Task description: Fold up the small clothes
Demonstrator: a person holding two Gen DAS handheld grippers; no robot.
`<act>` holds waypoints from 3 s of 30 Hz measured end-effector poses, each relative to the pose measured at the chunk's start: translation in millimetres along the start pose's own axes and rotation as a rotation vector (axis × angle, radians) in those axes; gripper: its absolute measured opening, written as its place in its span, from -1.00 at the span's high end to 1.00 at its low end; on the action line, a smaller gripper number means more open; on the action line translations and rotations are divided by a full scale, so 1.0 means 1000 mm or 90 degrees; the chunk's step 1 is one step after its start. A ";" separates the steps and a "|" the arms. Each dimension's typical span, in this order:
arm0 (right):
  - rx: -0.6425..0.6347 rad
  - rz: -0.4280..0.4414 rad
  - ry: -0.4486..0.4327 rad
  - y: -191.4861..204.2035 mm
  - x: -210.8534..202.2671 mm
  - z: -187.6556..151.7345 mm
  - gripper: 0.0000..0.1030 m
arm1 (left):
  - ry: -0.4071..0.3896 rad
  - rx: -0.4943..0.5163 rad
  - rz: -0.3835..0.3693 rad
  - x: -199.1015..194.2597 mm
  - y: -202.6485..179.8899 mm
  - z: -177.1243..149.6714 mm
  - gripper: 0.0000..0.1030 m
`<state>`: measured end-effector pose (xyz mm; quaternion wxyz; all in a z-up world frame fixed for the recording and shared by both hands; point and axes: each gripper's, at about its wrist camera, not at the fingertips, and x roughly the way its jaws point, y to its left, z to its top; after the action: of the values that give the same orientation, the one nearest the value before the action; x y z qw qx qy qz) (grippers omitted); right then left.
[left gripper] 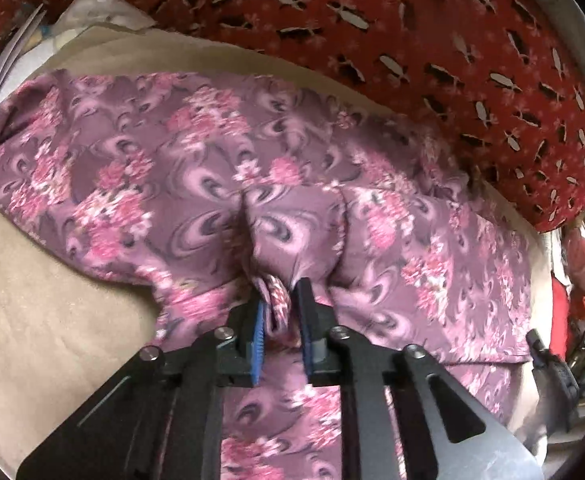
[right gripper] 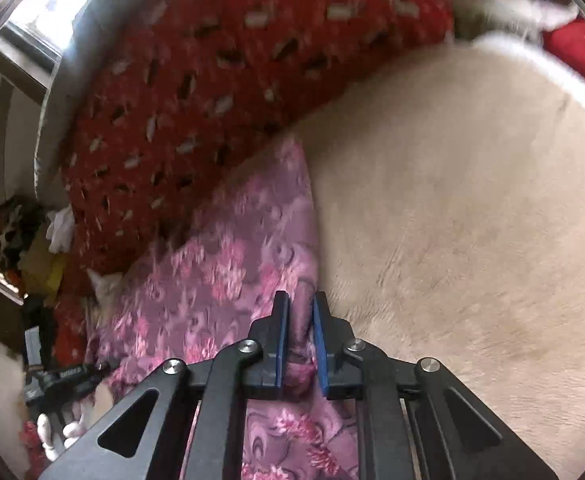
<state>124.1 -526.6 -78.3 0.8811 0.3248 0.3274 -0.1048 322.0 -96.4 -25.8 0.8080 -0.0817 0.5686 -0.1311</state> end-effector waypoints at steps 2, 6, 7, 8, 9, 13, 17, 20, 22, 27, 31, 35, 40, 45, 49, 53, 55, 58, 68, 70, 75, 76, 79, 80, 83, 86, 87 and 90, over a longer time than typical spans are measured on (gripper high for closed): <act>-0.016 -0.039 0.048 -0.006 0.009 -0.003 0.73 | -0.012 -0.052 -0.042 -0.013 0.019 -0.003 0.71; -0.040 -0.042 -0.021 0.016 -0.017 -0.002 0.66 | -0.057 -0.082 -0.092 -0.031 0.020 -0.005 0.67; -0.052 -0.034 -0.030 0.026 -0.021 -0.003 0.66 | -0.051 -0.077 -0.092 -0.027 0.016 -0.003 0.61; -0.069 -0.018 -0.028 0.043 -0.020 -0.005 0.65 | -0.035 -0.068 -0.084 -0.016 0.009 -0.003 0.60; -0.078 -0.008 -0.019 0.052 -0.019 -0.008 0.62 | -0.020 -0.063 -0.072 -0.006 0.005 -0.003 0.60; -0.153 0.024 0.038 0.111 0.002 -0.033 0.60 | 0.015 -0.063 -0.056 0.016 0.007 -0.002 0.60; -0.217 0.058 0.085 0.170 0.034 -0.066 0.58 | -0.003 -0.085 -0.108 -0.016 0.035 0.004 0.60; -0.250 0.077 0.109 0.213 0.061 -0.084 0.54 | -0.050 -0.074 -0.084 -0.055 0.077 0.012 0.38; -0.271 0.087 0.116 0.241 0.077 -0.097 0.52 | -0.080 -0.074 -0.040 -0.076 0.105 0.015 -0.03; -0.333 0.046 0.136 0.273 0.118 -0.130 0.09 | -0.124 -0.078 0.116 -0.116 0.196 0.033 -0.11; -0.415 0.038 0.082 0.289 0.119 -0.154 -0.47 | -0.065 -0.055 0.175 -0.106 0.241 0.045 -0.12; -0.463 0.028 0.103 0.303 0.125 -0.161 -0.72 | 0.016 -0.033 0.223 -0.063 0.255 0.049 -0.12; -0.490 0.033 0.128 0.306 0.126 -0.160 -0.87 | 0.026 -0.082 0.217 -0.054 0.268 0.044 0.90; -0.476 0.045 0.143 0.303 0.114 -0.155 -0.79 | -0.018 -0.108 0.155 -0.093 0.250 0.044 0.91; -0.419 0.059 0.115 0.272 0.081 -0.139 -0.76 | -0.021 -0.103 0.064 -0.121 0.208 0.043 0.91; -0.443 -0.010 0.042 0.232 0.042 -0.122 -0.76 | -0.006 -0.080 -0.002 -0.130 0.146 0.039 0.91; -0.445 -0.048 0.014 0.211 0.029 -0.113 -0.76 | 0.009 -0.069 -0.040 -0.127 0.111 0.036 0.91; -0.419 -0.121 -0.028 0.165 0.010 -0.095 -0.76 | 0.033 -0.052 -0.087 -0.114 0.057 0.027 0.91; -0.339 -0.169 -0.009 0.079 0.023 -0.092 -0.85 | 0.133 -0.010 -0.157 -0.013 -0.092 -0.004 0.91; -0.346 -0.171 -0.011 0.079 0.024 -0.095 -0.90 | 0.154 -0.027 -0.144 0.021 -0.103 -0.009 0.91; -0.331 -0.144 -0.010 0.074 0.021 -0.090 -0.92 | 0.169 -0.060 -0.149 0.053 -0.095 -0.021 0.90; -0.329 -0.140 -0.007 0.074 0.020 -0.089 -0.93 | 0.167 -0.051 -0.161 0.045 -0.093 -0.020 0.90; -0.319 -0.134 -0.009 0.079 0.014 -0.084 -0.86 | 0.126 0.007 -0.193 0.005 -0.081 -0.020 0.65; -0.316 -0.122 -0.018 0.083 0.009 -0.082 -0.85 | 0.098 0.026 -0.196 -0.012 -0.073 -0.020 0.50; -0.325 -0.054 -0.037 0.111 0.001 -0.078 -0.86 | 0.005 0.022 -0.170 -0.047 -0.036 -0.021 -0.08; -0.339 0.009 -0.008 0.147 0.016 -0.078 -0.86 | -0.003 -0.005 -0.152 -0.046 0.002 -0.028 -0.08; -0.341 0.016 0.004 0.156 0.025 -0.078 -0.86 | 0.008 -0.019 -0.152 -0.040 0.014 -0.032 -0.08; -0.314 0.010 0.057 0.176 0.063 -0.075 -0.86 | 0.040 -0.061 -0.148 -0.018 0.037 -0.042 -0.08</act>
<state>204.4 -341.8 -73.4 0.9192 0.1064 0.3791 -0.0002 281.1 -55.2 -34.6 0.7642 -0.1812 0.5862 -0.1987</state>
